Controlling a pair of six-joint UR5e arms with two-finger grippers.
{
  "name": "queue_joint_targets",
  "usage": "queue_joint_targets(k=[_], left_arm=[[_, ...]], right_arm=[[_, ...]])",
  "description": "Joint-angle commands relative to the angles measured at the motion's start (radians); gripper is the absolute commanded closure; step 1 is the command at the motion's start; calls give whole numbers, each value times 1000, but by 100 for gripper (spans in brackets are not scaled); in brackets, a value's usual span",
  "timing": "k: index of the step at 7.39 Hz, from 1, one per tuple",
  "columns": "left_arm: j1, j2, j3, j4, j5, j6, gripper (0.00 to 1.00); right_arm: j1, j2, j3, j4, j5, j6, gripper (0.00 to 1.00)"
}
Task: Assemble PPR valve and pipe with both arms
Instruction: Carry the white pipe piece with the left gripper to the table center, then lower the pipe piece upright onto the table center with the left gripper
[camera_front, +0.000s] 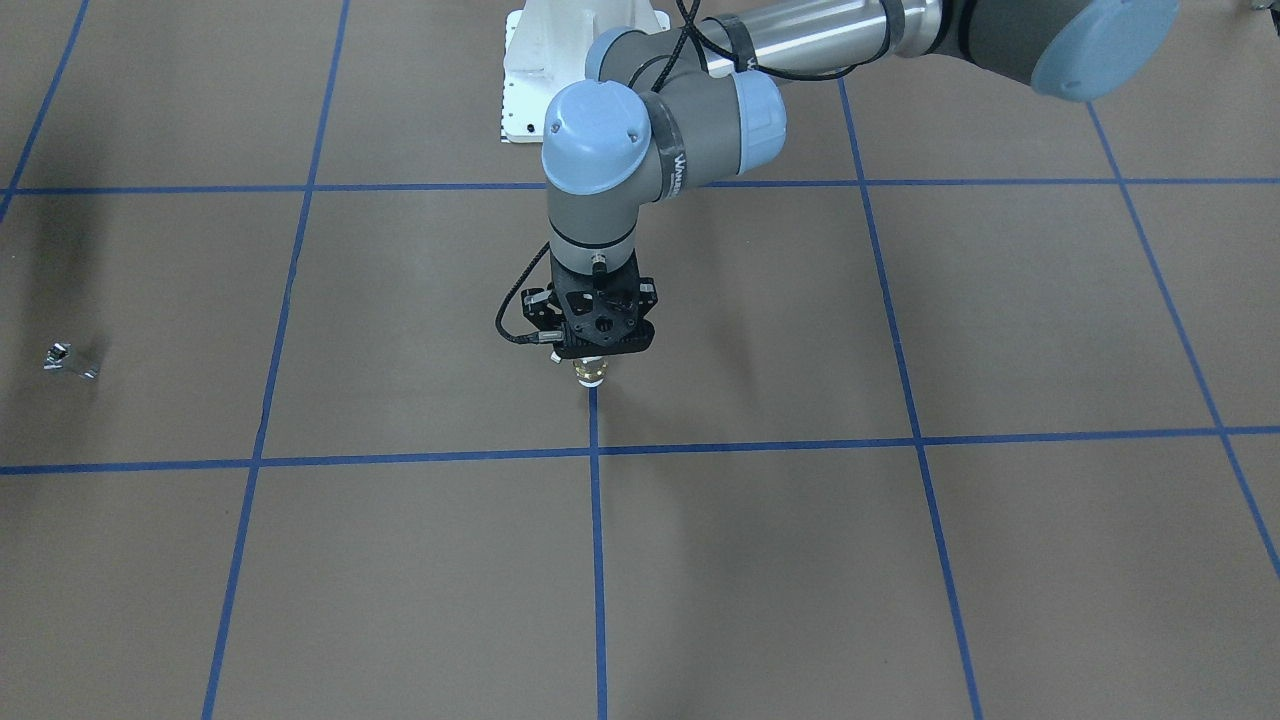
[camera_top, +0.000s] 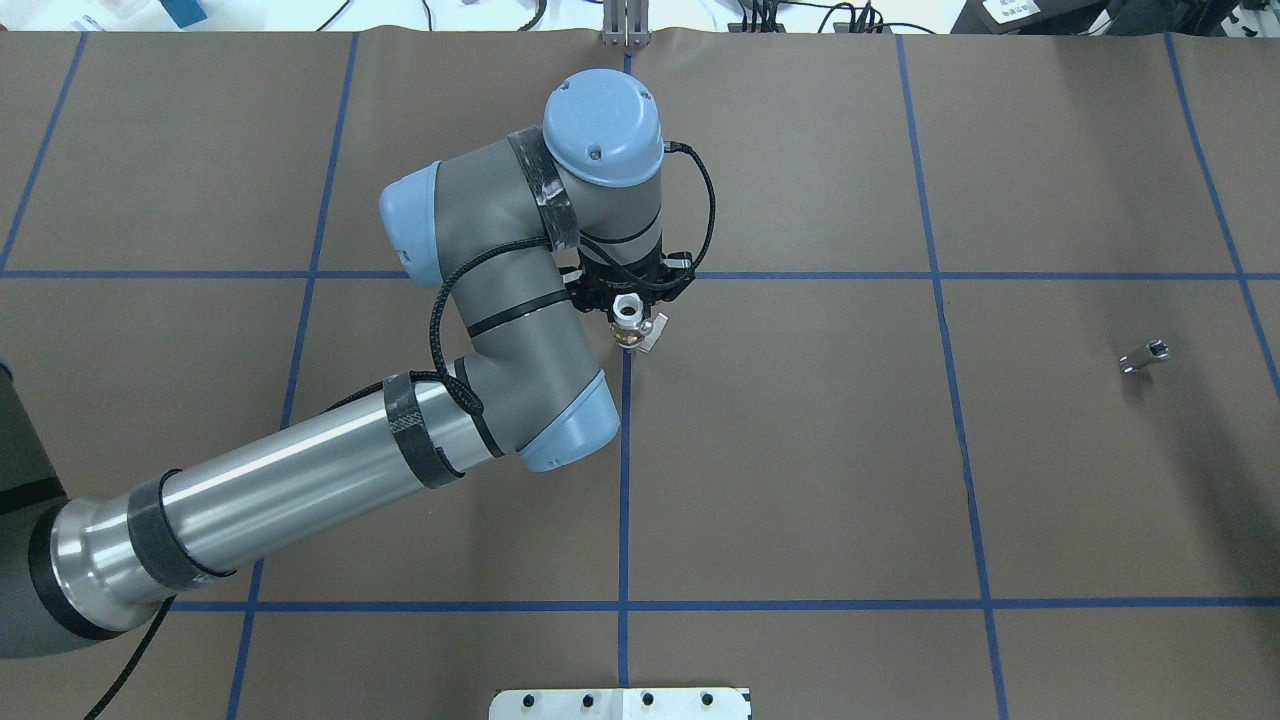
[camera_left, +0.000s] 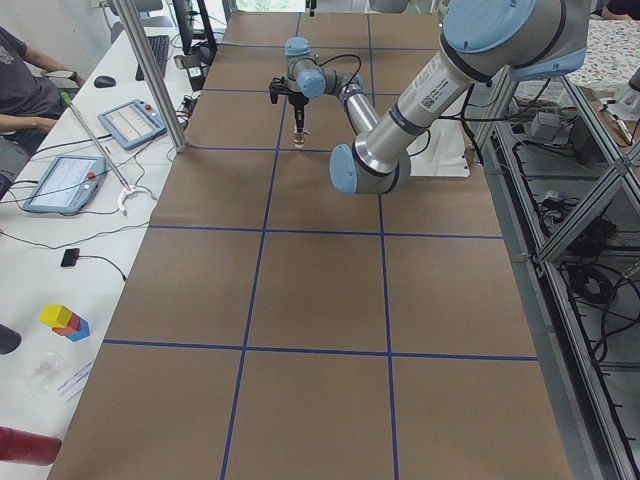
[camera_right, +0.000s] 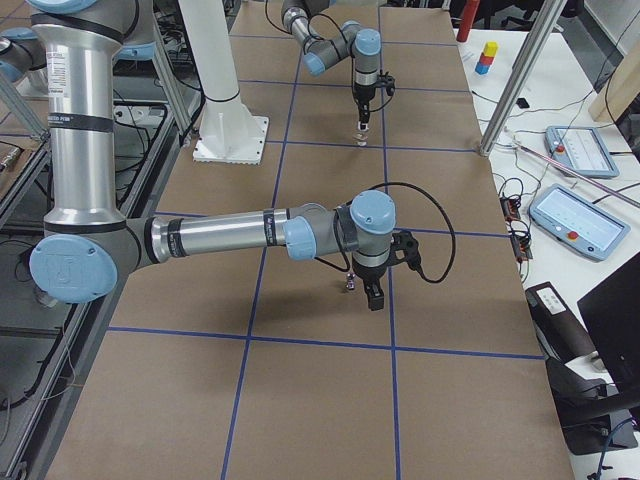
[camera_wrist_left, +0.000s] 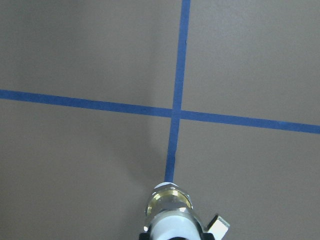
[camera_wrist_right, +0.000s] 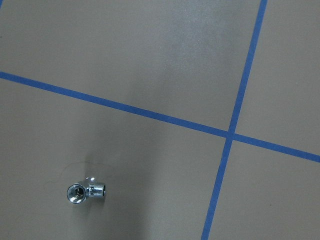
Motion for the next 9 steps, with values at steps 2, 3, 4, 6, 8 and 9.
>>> queue_joint_targets(k=[2,3,4,6,8,9], left_arm=[[5,-7,20,-2,3,0,100],[5,-7,23,-16,3,1,100],[7,-4,24,-19,3,4,100],[7,-4,23,-19,3,6,100],[7,-3,23,-17,3,7,100],[7,-1,20,-16,3,6,100]], right_arm=[[-11,5,1,-1,5,55,0],[-13,6,0,-1,4,54,0],[-14,6,0,-1,2,56,0],[-14,8,0,-1,2,54,0],[-16,8,-2,-1,2,54,0],[-16,6,-2,-1,2,56,0]])
